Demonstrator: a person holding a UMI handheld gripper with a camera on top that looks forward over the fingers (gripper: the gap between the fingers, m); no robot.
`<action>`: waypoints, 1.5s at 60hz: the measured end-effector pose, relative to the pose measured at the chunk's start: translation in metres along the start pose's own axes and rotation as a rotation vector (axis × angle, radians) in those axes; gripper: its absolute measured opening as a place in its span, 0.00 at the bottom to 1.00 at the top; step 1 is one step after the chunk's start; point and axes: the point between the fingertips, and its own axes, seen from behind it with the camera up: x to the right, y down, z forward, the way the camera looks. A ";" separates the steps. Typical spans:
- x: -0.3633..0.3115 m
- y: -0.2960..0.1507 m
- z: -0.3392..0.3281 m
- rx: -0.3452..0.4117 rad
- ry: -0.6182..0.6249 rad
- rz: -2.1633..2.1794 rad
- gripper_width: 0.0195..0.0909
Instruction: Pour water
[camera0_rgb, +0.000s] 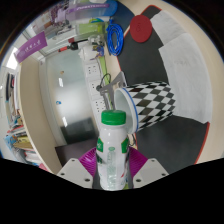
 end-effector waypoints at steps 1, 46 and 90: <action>0.000 0.001 0.000 -0.004 0.004 -0.004 0.29; -0.148 -0.213 -0.075 0.531 0.378 -1.765 0.32; -0.028 -0.292 -0.060 0.478 0.488 -1.640 0.58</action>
